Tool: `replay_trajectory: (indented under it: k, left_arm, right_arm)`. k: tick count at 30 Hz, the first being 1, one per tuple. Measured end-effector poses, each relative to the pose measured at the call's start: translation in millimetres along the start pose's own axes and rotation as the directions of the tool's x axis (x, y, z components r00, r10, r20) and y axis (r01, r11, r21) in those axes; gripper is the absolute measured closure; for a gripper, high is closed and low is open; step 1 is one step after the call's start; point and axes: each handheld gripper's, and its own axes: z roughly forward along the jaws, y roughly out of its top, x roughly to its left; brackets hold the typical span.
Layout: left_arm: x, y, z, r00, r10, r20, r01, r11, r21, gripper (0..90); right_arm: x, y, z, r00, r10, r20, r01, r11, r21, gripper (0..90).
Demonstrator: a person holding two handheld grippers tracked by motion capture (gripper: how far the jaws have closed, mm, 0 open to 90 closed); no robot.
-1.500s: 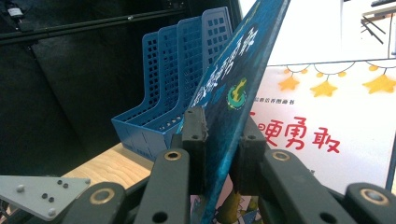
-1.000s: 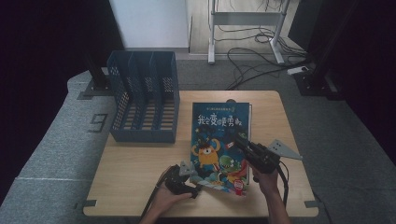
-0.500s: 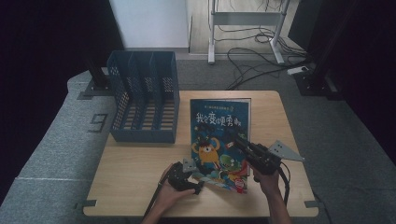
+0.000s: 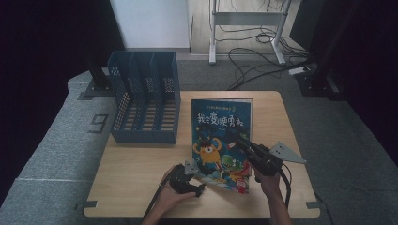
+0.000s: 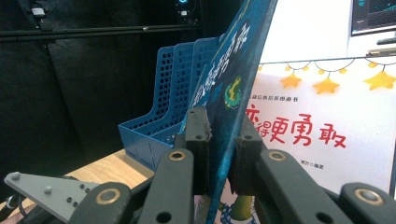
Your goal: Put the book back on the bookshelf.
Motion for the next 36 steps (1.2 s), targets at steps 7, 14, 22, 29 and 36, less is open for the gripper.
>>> replay_trajectory:
  k: [7, 14, 22, 29, 36]
  left_arm:
    - [2.9, 2.2, -0.9, 0.9995, -0.03, 0.008, 0.03, 0.9986, -0.043, 15.1]
    - [-1.3, 5.9, 2.4, 0.9993, -0.03, 0.023, 0.031, 0.998, -0.055, 14.1]
    - [-6.8, 7.9, 2.4, 1.0, 0.005, 0.001, -0.005, 0.9979, -0.065, 15.0]
    - [-10.2, 8.3, 9.4, 1.0, 0.005, 0.003, -0.005, 0.9991, -0.042, 15.6]
    - [-2.9, 13.6, 13.9, 0.9981, -0.035, 0.051, 0.036, 0.9993, -0.012, 14.0]
  right_arm:
    - [-0.5, -0.2, -0.2, 1.0, 0.0, -0.005, 0.0, 1.0, 0.0, 79.6]
    - [-0.6, -0.2, 0.0, 1.0, 0.001, -0.006, -0.001, 1.0, -0.002, 79.6]
    - [0.9, 0.7, -0.9, 0.9999, -0.004, -0.014, 0.004, 1.0, -0.006, 79.8]
    - [1.6, 0.8, -1.0, 0.9999, -0.008, -0.012, 0.008, 1.0, -0.008, 79.7]
    - [4.9, 2.4, -1.5, 0.9993, -0.025, -0.028, 0.025, 1.0, -0.017, 80.0]
